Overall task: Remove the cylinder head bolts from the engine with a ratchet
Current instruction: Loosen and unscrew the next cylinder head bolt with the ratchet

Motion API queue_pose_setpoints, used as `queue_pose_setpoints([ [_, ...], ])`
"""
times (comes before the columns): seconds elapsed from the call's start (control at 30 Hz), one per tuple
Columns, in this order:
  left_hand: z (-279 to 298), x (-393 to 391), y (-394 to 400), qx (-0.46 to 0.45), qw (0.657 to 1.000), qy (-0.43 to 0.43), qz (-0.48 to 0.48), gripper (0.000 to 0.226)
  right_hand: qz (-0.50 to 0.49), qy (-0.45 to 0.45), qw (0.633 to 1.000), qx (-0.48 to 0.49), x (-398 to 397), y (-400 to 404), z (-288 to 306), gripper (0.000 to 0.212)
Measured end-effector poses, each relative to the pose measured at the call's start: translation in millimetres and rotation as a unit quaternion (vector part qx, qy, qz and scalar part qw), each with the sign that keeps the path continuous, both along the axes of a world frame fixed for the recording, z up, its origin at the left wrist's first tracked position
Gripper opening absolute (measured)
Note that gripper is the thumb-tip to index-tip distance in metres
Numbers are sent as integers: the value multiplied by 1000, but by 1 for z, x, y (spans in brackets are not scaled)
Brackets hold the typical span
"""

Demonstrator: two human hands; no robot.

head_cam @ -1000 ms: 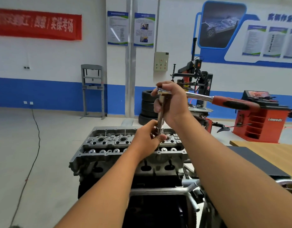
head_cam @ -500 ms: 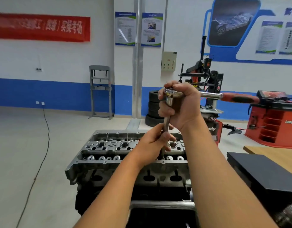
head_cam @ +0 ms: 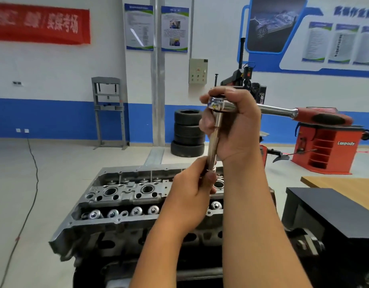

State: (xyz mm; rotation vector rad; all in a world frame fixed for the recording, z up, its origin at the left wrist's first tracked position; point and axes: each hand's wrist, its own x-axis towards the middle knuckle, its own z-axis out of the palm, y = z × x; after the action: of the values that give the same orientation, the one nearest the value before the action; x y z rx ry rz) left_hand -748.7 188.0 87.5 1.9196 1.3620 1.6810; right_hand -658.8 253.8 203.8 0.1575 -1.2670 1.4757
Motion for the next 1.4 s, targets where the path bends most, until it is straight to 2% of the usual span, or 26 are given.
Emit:
queue_pose_setpoints([
  [0.13,0,2,0,-8,999,-23,21,34,11,-44,999,6,10,-5,0,18],
  [0.23,3,7,4,-11,996,-68,60,32,-49,-60,997,-19,7,-9,2,9],
  [0.37,2,12,0,4,995,-59,75,28,-102,-6,995,21,12,-11,-6,19],
  [0.43,1,12,-5,6,997,-40,60,26,-73,-16,996,54,17,-11,-6,15],
  [0.53,1,8,-9,-13,999,-32,27,24,13,-65,997,35,15,-13,0,12],
  [0.67,0,10,-10,9,996,-50,70,25,92,-117,988,38,9,-9,6,10],
  [0.87,6,17,-9,3,994,-71,87,26,44,-66,989,126,19,6,2,7],
  [0.93,14,18,-9,-26,994,-54,93,26,20,-57,991,119,21,10,3,9],
  [1.0,28,13,-8,-83,993,9,82,24,17,-46,996,80,20,11,3,14],
  [1.03,35,8,-7,-115,991,34,59,23,29,-40,997,54,19,10,3,16],
  [1.1,44,3,-6,-142,990,19,-8,21,68,-43,996,24,14,8,3,20],
  [1.17,38,5,-6,-102,994,-23,-41,26,101,-54,993,27,11,4,2,23],
  [1.23,23,9,-4,-34,998,-46,-28,26,109,-61,991,42,7,-1,1,22],
  [1.33,5,11,2,25,994,-107,5,32,44,-56,994,88,-1,-9,0,17],
  [1.4,1,14,8,44,988,-147,29,25,-26,-52,992,114,-6,-16,0,15],
])
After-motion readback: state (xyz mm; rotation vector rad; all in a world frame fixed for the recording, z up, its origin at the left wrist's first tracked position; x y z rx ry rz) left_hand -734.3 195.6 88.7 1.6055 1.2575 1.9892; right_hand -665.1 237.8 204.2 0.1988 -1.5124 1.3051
